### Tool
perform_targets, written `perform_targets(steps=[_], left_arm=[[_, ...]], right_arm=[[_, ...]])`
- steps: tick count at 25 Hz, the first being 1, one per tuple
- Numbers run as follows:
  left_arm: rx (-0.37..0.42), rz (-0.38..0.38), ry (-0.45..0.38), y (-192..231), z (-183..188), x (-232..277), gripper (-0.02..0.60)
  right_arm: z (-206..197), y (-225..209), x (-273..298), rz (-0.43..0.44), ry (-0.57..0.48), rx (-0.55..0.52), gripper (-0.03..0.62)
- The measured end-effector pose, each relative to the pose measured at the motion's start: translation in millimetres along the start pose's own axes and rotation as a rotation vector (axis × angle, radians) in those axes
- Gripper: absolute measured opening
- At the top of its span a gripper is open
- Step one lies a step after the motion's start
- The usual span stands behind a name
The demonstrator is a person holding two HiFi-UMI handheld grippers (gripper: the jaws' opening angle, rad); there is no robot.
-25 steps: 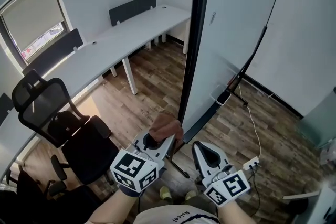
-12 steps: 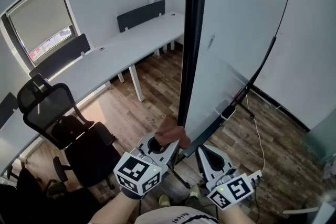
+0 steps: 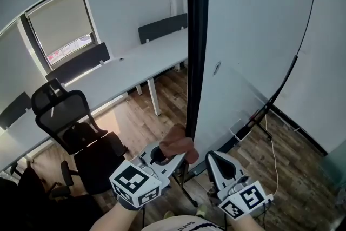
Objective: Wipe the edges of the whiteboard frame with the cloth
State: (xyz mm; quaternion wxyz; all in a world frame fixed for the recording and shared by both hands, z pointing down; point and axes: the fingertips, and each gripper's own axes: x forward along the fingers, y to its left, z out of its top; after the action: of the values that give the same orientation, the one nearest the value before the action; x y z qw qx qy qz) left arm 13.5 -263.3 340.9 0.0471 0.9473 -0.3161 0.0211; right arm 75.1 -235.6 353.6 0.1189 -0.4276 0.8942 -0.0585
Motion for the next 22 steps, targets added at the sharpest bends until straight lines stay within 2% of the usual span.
perform_targets(steps=[10, 22], left_arm=[[0.060, 0.009, -0.063, -2.7, 54.3, -3.6, 0.072], [0.073, 0.002, -0.116, -5.7, 106.1, -7.9, 0.074]], right_arm=[[41.5, 12.5, 10.2, 0.081, -0.035, -0.056, 0.005], [102.3, 35.4, 29.2, 0.127, -0.062, -0.158, 0.005]])
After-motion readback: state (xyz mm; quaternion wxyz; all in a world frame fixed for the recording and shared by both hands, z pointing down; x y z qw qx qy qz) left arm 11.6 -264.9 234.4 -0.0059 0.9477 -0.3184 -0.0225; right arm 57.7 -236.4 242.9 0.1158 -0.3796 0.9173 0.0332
